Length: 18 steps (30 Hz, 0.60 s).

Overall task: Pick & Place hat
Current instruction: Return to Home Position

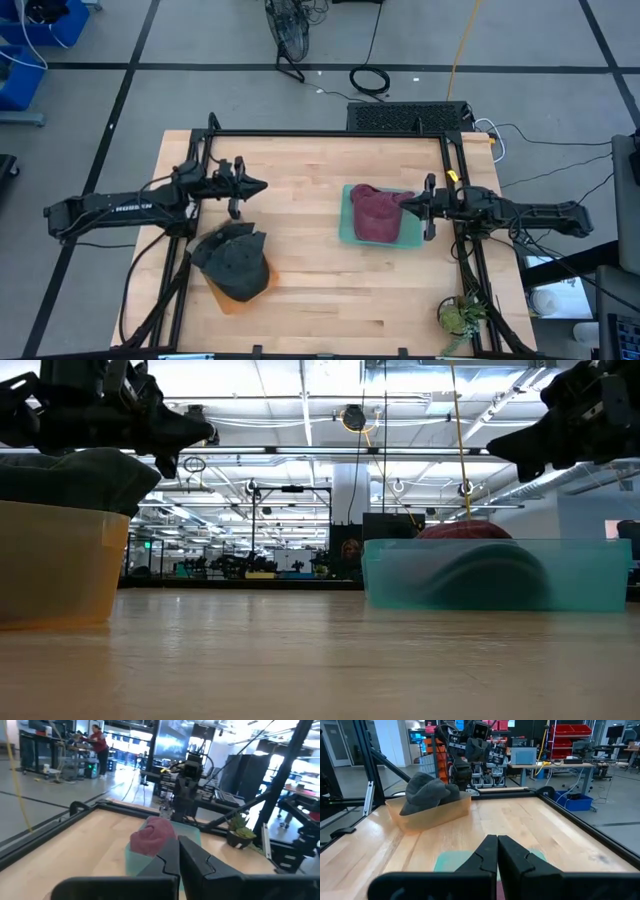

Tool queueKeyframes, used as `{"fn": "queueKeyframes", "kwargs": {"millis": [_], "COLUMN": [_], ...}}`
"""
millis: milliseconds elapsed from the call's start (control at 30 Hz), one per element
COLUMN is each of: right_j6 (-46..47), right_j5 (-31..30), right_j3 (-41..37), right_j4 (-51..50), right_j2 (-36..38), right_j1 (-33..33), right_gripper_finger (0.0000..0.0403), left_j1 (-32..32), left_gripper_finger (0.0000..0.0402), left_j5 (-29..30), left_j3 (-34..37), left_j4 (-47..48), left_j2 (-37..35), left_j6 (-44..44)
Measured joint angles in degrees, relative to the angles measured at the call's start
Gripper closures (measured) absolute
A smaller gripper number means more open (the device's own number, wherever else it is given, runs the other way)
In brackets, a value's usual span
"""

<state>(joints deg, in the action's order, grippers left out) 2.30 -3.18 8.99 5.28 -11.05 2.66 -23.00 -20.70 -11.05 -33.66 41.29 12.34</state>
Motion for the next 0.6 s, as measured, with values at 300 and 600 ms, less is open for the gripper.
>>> {"fn": "queueKeyframes", "kwargs": {"millis": [300, 600], "right_j6": [1.64, 3.26], "right_j5": [-0.02, -0.74], "right_j3": [-0.02, -1.74], "right_j4": [-5.2, -6.96], "right_j2": [4.04, 5.48], "right_j1": [0.0, 0.0], "right_gripper_finger": [0.0403, 0.0403], "left_j1": [-6.16, 4.89], "left_gripper_finger": [0.0396, 0.0399], "left_j5": [-3.51, 12.38], "left_j3": [10.42, 9.88], "left_j4": [-10.12, 2.52], "left_j2": [-5.41, -7.56], "left_j6": [5.08, 3.91]}}
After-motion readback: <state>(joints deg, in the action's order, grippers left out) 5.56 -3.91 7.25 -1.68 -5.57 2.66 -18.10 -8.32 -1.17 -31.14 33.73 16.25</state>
